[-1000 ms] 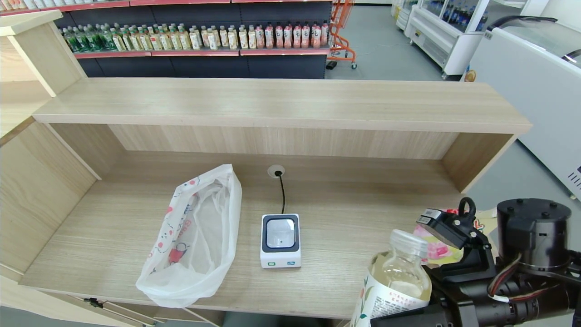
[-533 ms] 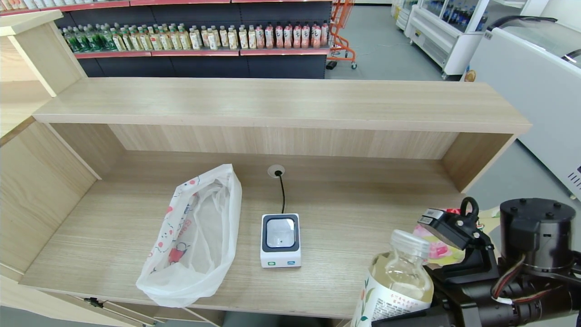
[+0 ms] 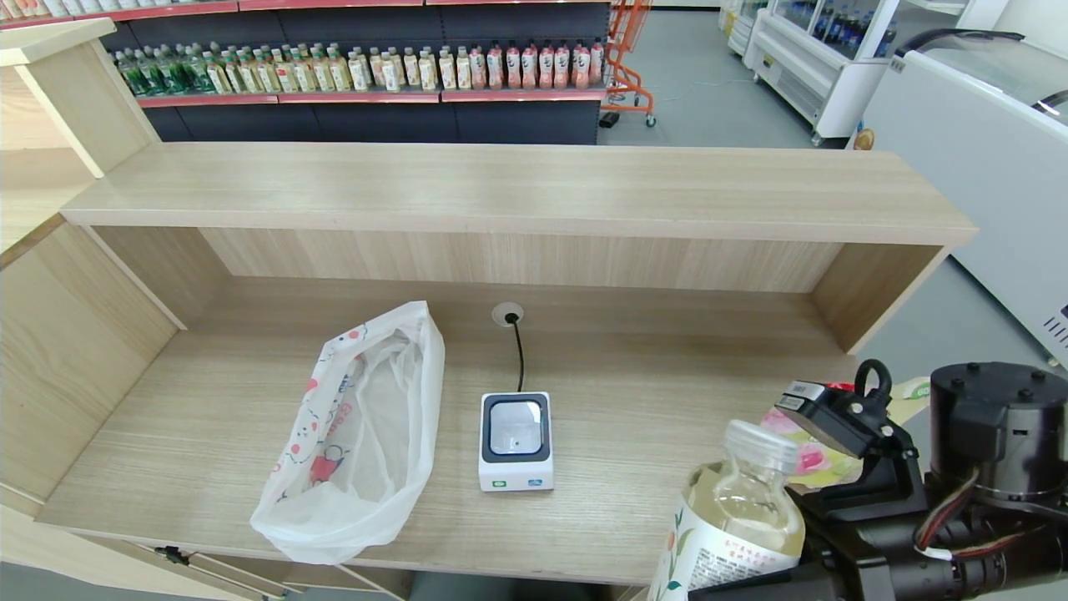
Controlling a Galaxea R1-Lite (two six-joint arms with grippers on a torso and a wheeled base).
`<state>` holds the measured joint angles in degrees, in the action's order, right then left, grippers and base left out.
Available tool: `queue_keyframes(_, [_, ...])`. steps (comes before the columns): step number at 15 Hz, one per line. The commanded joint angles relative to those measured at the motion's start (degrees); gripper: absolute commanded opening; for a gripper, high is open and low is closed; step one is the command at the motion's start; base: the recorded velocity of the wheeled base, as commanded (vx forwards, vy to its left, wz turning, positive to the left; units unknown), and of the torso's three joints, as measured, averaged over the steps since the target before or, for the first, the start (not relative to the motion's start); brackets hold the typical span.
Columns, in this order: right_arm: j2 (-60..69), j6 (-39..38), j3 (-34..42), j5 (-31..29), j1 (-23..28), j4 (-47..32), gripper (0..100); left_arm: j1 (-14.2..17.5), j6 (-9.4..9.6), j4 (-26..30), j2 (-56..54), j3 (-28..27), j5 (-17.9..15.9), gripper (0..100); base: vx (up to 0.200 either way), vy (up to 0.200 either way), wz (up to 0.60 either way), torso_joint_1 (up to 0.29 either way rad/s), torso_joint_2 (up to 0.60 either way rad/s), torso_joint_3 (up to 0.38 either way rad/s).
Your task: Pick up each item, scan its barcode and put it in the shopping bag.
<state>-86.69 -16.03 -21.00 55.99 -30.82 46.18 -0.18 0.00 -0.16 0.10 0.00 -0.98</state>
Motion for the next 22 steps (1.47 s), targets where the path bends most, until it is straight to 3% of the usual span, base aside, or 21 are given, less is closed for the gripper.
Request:
queue_keyframes(1, [0.99, 0.47, 0.0, -0.18, 0.06, 0.23, 0, 0.01, 0.0, -0.02, -0.01, 0.0, 0.01, 100, 0.0, 0.0, 0.0, 0.0, 0.0, 0.0])
queue_keyframes(4, [3.72, 5.31, -0.62, -4.22, 2.08, 0.67, 0, 0.01, 0.0, -0.02, -0.01, 0.0, 0.01, 100, 0.0, 0.0, 0.0, 0.0, 0.0, 0.0])
queue_keyframes(6, [4.95, 17.96, -1.41, -15.56, 5.68, 1.63, 0, 0.01, 0.0, -0.02, -0.01, 0.0, 0.01, 100, 0.0, 0.0, 0.0, 0.0, 0.0, 0.0])
queue_keyframes(9, [7.32, 23.41, -1.94, -33.49, 5.33, 6.73, 0, 0.01, 0.0, -0.02, -0.01, 0.0, 0.01, 100, 0.0, 0.0, 0.0, 0.0, 0.0, 0.0])
queue_keyframes(10, [7.06, 26.84, -1.85, -36.74, 5.15, 8.05, 0, 0.01, 0.0, -0.02, -0.01, 0.0, 0.01, 100, 0.0, 0.0, 0.0, 0.0, 0.0, 0.0])
queue_keyframes(17, [6.44, 61.21, -3.08, -36.48, 5.77, 13.5, 0, 0.01, 0.0, -0.02, -0.01, 0.0, 0.01, 100, 0.0, 0.0, 0.0, 0.0, 0.0, 0.0])
queue_keyframes(20, [6.53, 68.85, -2.55, -36.04, 5.33, 13.5, 0, 0.01, 0.26, -0.02, -0.01, 0.0, 0.01, 100, 0.0, 0.0, 0.0, 0.0, 0.0, 0.0])
queue_keyframes(22, [6.79, 70.08, -1.41, -36.04, 4.89, 13.5, 0, 0.01, 0.0, -0.02, -0.01, 0.0, 0.01, 100, 0.0, 0.0, 0.0, 0.0, 0.0, 0.0])
